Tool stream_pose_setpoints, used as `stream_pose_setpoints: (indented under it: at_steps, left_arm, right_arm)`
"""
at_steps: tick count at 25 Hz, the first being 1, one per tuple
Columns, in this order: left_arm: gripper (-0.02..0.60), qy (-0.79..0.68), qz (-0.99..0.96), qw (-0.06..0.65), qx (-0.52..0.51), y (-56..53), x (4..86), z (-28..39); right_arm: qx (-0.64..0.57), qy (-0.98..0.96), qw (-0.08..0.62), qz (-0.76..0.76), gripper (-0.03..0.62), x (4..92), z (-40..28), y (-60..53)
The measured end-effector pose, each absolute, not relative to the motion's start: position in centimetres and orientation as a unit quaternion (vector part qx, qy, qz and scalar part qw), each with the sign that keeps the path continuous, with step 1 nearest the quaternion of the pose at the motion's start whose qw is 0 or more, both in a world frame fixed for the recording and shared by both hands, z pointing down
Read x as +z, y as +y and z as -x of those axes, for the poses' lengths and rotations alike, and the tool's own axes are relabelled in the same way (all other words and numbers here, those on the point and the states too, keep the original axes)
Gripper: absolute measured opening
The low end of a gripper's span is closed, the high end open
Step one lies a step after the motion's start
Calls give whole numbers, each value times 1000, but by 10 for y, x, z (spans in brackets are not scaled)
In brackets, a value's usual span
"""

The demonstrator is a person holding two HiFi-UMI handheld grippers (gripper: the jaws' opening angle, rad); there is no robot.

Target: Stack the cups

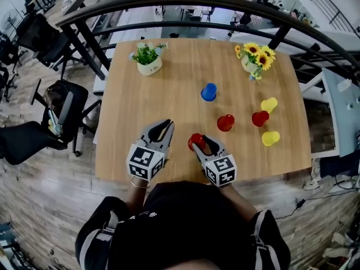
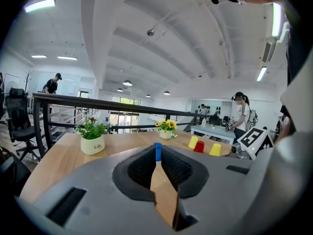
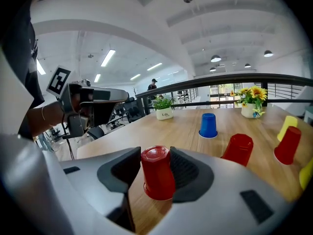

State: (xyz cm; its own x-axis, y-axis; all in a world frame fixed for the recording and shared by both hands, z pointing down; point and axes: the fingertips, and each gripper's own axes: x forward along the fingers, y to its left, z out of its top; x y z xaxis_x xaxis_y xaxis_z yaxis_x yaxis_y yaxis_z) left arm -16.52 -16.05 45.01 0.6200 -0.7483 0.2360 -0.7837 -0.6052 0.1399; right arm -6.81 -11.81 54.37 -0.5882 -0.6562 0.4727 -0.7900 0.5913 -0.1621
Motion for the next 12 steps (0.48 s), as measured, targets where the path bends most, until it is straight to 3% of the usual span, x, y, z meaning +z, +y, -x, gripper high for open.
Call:
stream_pose_setpoints:
  at_steps: [12]
  left_arm:
    - [21, -414, -900, 106, 87, -158, 448, 146]
  right_arm:
    - [181, -875, 200, -402, 190, 560, 74, -107]
